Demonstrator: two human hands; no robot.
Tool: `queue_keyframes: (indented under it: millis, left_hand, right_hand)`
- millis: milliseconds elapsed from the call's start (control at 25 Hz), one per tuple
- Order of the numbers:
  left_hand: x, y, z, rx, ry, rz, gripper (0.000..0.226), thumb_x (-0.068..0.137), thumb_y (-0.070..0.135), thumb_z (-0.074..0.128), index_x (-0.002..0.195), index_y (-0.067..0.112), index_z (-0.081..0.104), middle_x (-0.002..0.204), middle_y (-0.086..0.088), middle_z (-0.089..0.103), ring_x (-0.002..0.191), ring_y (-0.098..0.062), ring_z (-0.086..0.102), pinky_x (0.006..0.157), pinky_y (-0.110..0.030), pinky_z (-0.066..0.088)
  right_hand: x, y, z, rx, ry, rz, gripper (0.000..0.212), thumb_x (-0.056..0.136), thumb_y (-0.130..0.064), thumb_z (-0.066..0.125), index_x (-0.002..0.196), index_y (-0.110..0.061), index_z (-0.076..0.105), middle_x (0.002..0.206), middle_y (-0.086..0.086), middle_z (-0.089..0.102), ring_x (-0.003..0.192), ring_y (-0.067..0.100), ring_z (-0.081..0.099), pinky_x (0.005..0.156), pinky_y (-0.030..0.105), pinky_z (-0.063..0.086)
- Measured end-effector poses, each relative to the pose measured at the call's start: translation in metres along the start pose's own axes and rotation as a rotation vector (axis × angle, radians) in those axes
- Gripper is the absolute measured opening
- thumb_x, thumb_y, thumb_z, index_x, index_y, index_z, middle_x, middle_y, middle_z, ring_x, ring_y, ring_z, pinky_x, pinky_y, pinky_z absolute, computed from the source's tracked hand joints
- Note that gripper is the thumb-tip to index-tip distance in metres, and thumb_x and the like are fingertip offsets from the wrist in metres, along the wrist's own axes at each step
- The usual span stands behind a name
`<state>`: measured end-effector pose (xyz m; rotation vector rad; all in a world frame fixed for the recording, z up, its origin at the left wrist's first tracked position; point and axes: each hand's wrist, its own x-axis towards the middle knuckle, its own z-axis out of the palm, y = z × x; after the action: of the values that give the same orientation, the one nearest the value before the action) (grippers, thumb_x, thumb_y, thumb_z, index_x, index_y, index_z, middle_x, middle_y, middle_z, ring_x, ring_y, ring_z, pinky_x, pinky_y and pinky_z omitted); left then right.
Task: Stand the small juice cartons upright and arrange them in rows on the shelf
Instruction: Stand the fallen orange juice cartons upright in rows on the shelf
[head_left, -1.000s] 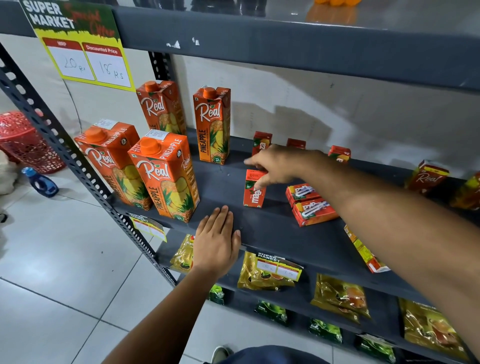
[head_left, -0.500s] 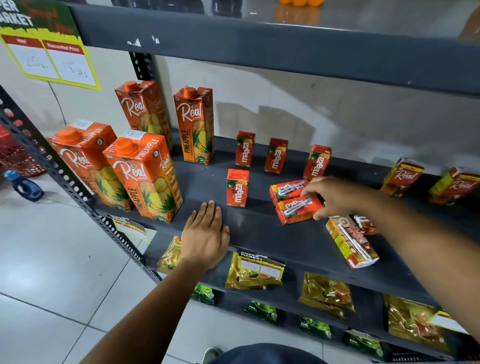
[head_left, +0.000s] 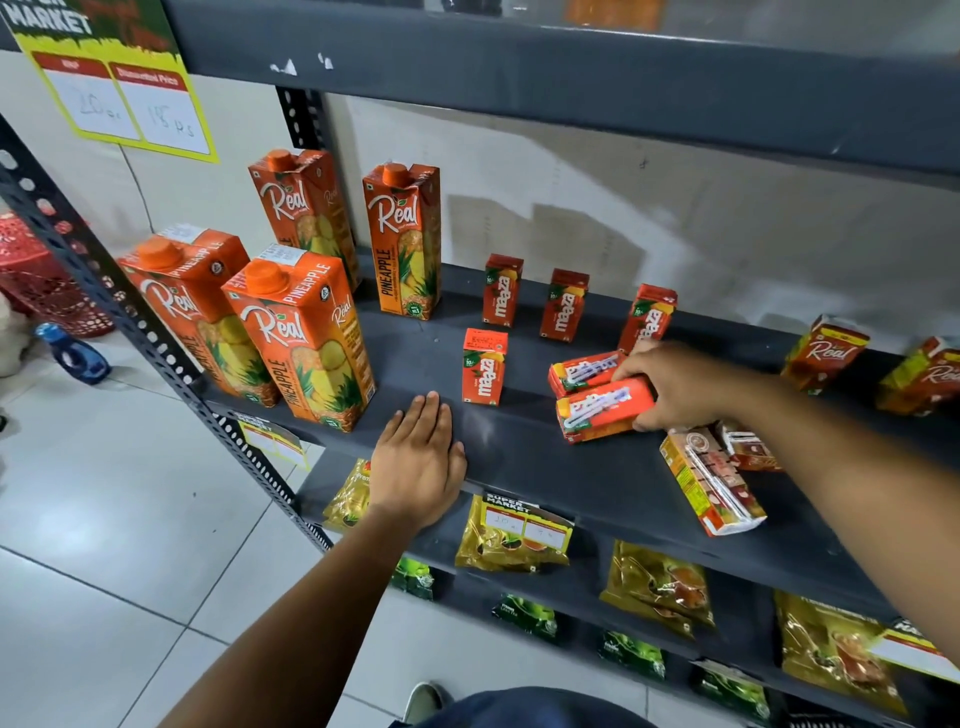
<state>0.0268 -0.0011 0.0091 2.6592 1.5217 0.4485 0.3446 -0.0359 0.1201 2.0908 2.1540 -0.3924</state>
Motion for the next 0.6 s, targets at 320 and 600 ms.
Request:
queue_keyframes:
  millis: [320, 600]
  left_hand:
    - [0.000, 0.000, 0.001, -0.009, 0.009, -0.006, 0.055, 0.089, 0.032, 0.036, 0.126, -0.002, 0.058, 0.137, -0.021, 0.054, 0.128, -0.035, 0.049, 0.106, -0.048, 0.037]
    - [0.000, 0.000, 0.000, -0.018, 0.013, -0.004, 0.054, 0.089, 0.032, 0.036, 0.125, -0.002, 0.058, 0.136, -0.022, 0.054, 0.127, -0.036, 0.050, 0.106, -0.048, 0.038]
  right_hand:
    - [0.010, -0.075, -0.045, -0.260, 0.060, -0.400, 0.048, 0.077, -0.007, 0.071, 0.120, -0.023, 0.056, 0.120, -0.003, 0.045, 0.098, 0.019, 0.052, 0.073, 0.039, 0.051]
    - [0.015, -0.087, -0.037, -0.426, 0.082, -0.466, 0.045, 0.081, 0.001, 0.066, 0.121, -0.017, 0.055, 0.122, 0.004, 0.048, 0.102, 0.022, 0.051, 0.073, 0.038, 0.052]
